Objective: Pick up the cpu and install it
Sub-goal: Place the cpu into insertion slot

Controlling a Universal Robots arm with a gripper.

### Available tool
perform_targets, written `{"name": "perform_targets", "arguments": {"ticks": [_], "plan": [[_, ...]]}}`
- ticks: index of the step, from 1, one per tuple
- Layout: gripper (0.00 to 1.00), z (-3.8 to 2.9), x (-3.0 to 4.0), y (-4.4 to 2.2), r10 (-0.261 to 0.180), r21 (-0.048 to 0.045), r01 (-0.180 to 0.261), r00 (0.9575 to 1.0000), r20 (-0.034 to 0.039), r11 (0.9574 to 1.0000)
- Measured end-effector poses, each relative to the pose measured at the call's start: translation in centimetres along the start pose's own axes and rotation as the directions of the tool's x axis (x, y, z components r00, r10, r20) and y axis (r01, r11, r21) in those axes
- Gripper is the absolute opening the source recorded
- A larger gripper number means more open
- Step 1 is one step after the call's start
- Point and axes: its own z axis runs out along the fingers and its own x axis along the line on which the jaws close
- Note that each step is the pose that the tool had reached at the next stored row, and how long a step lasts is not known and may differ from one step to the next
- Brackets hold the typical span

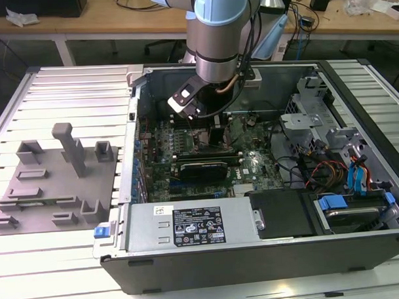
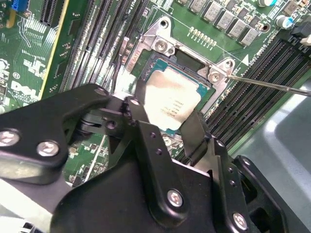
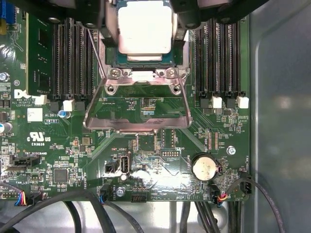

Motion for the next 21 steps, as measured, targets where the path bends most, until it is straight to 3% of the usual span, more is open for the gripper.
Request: {"name": "perform_targets", "arguments": {"ticks": [1, 4, 6, 8, 19, 20, 21], "plan": [[0.53, 0.0, 0.0, 0.0, 0.0, 0.0, 0.0, 1.0, -0.0001, 1.0], [0.53, 0.01, 0.0, 0.0, -0.002, 0.0002, 0.002, 1.0, -0.0002, 1.0], [0.53, 0.02, 0.02, 0.01, -0.002, -0.0002, 0.002, 0.9999, 0.013, 1.0], [0.53, -0.01, 0.0, 0.01, -0.002, 0.0, 0.002, 0.9999, 0.0163, 1.0], [0.53, -0.03, 0.0, 0.0, -0.002, 0.0002, 0.002, 0.9998, 0.0171, 1.0], [0.6, -0.01, 0.0, 0.0, -0.002, 0.0001, 0.002, 0.9999, 0.017, 1.0], [0.6, -0.01, 0.0, 0.0, -0.002, 0.0, 0.002, 0.9999, 0.017, 1.0]]}}
